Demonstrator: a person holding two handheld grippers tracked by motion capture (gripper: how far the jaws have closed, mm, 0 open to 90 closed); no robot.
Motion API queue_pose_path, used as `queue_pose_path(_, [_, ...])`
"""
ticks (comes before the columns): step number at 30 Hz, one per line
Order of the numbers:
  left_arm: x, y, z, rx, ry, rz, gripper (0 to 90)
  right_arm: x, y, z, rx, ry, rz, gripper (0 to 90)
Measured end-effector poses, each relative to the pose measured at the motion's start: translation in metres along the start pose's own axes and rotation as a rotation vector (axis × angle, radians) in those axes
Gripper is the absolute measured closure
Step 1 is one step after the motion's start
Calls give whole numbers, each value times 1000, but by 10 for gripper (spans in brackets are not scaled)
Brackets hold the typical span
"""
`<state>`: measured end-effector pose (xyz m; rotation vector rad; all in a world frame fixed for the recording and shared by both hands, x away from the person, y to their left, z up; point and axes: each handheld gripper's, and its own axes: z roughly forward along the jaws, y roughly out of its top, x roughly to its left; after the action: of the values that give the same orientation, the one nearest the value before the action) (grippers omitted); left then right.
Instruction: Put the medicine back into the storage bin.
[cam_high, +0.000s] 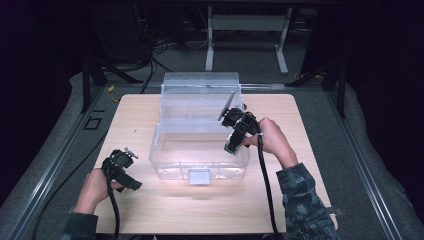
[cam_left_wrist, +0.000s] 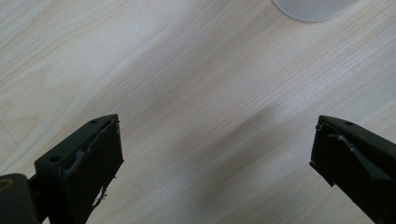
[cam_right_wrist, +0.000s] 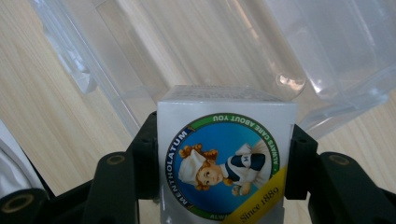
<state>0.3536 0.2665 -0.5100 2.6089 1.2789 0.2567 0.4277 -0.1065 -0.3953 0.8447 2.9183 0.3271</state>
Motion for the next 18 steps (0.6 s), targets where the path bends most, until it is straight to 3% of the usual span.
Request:
queue_pose_path(15, [-1, 0, 1, 1, -5, 2, 21, 3, 2, 36, 107, 26, -9, 457])
queue_pose_path(16, [-1, 0, 2, 2, -5, 1, 21, 4, 4, 35, 162, -10, -23, 457])
queue_pose_path(18, [-1, 1, 2, 3, -3, 2, 21, 4, 5, 37, 196, -18, -29, 457])
